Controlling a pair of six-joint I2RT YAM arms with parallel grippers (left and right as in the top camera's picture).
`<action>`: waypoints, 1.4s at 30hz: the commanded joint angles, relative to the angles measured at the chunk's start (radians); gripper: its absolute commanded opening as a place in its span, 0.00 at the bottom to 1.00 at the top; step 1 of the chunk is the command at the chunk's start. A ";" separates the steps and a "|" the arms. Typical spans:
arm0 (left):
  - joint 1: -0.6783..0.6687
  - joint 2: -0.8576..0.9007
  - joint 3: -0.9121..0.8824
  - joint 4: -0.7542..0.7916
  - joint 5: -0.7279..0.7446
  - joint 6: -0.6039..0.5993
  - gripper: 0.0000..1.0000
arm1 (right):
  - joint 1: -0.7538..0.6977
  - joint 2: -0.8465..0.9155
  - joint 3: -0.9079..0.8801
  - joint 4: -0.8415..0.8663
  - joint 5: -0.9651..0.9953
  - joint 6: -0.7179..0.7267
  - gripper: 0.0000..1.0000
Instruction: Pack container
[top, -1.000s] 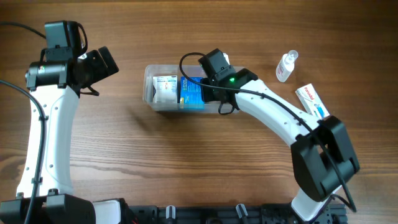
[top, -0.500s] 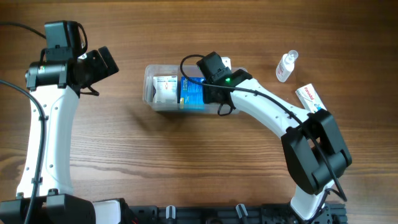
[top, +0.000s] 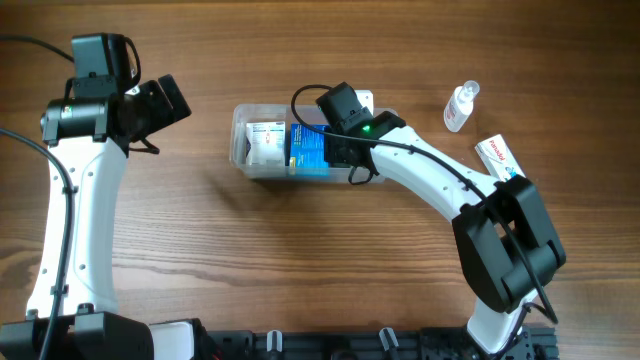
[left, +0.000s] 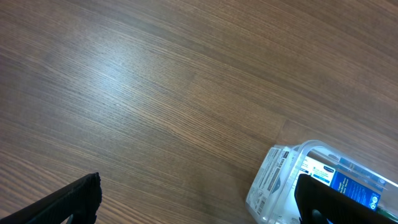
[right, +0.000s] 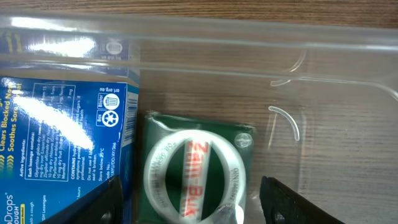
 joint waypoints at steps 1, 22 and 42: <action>0.004 -0.007 0.005 0.002 0.008 0.019 1.00 | -0.002 0.023 0.003 0.006 0.025 -0.021 0.71; 0.004 -0.007 0.005 0.002 0.008 0.019 1.00 | -0.452 -0.522 0.037 -0.397 0.033 -0.287 0.85; 0.004 -0.007 0.005 0.002 0.008 0.019 1.00 | -0.909 -0.346 -0.246 -0.189 -0.303 -0.951 1.00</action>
